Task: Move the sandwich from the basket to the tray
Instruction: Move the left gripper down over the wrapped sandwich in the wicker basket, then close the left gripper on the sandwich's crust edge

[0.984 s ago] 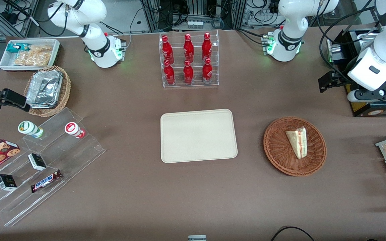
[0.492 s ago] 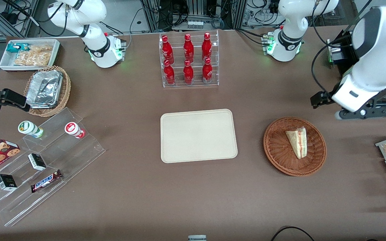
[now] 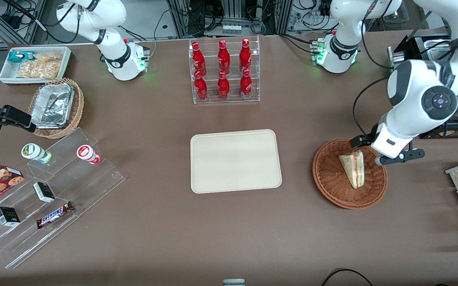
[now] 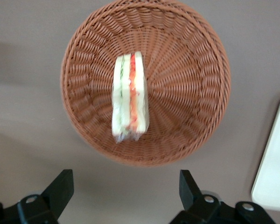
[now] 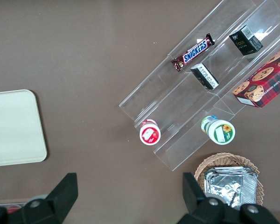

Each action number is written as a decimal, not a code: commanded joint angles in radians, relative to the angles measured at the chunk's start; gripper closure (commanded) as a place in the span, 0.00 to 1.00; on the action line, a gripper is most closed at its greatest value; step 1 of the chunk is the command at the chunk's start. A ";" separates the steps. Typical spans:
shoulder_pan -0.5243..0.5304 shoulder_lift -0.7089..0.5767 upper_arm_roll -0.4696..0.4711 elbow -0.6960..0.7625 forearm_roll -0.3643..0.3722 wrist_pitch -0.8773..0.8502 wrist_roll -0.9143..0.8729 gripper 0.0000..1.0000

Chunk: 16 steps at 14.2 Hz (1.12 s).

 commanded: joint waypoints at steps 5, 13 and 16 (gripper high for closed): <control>0.011 0.145 0.016 -0.039 0.011 0.191 -0.077 0.00; 0.013 0.211 0.033 -0.072 0.017 0.249 -0.071 0.00; 0.013 0.222 0.038 -0.096 0.017 0.275 -0.071 0.37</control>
